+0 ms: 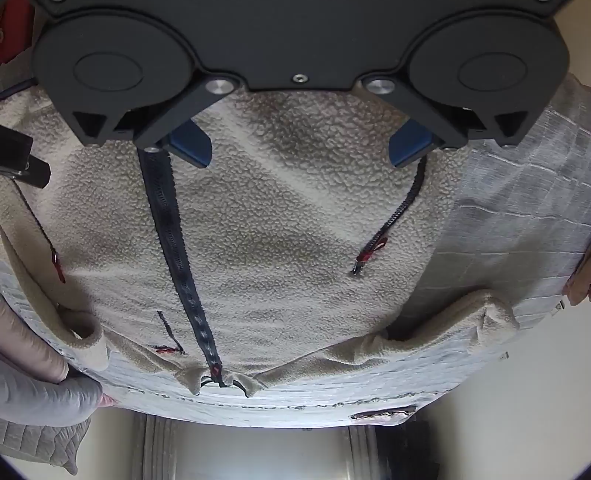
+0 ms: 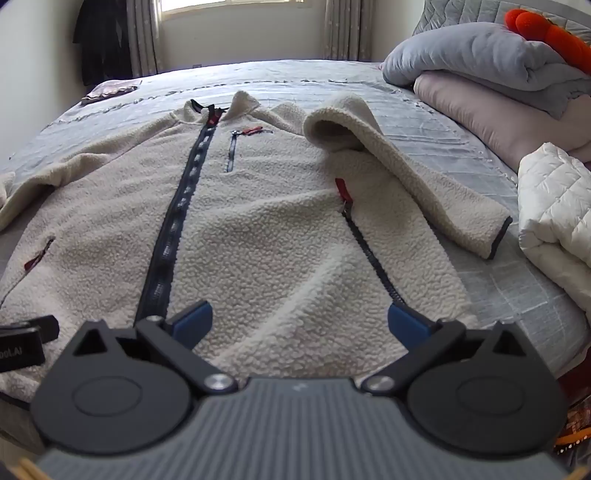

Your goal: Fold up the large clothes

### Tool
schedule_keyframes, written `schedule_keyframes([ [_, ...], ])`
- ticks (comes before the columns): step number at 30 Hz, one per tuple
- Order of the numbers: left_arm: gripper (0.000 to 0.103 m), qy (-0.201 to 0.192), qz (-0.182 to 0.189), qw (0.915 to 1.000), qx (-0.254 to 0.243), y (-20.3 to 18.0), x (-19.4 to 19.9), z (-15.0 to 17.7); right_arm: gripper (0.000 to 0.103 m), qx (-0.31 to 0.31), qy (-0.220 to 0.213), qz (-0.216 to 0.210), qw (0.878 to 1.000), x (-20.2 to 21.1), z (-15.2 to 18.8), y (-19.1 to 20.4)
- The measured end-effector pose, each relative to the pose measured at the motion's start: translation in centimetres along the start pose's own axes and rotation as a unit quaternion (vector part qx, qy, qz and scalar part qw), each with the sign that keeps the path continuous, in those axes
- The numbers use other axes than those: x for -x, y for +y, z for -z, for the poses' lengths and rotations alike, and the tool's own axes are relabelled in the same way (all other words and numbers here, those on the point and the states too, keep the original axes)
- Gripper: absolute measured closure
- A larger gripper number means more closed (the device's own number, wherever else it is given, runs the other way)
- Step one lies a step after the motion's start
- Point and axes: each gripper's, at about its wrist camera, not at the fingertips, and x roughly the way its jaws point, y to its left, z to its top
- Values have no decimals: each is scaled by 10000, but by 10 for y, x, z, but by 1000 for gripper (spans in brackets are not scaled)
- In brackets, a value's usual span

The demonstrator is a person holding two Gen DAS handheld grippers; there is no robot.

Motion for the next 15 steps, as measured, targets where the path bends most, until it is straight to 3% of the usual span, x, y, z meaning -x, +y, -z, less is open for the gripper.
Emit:
schedule_keyframes([
  [15,0,17,-1,10000,-18,-1,0,0,0,2,2,3,10000,0,0,0],
])
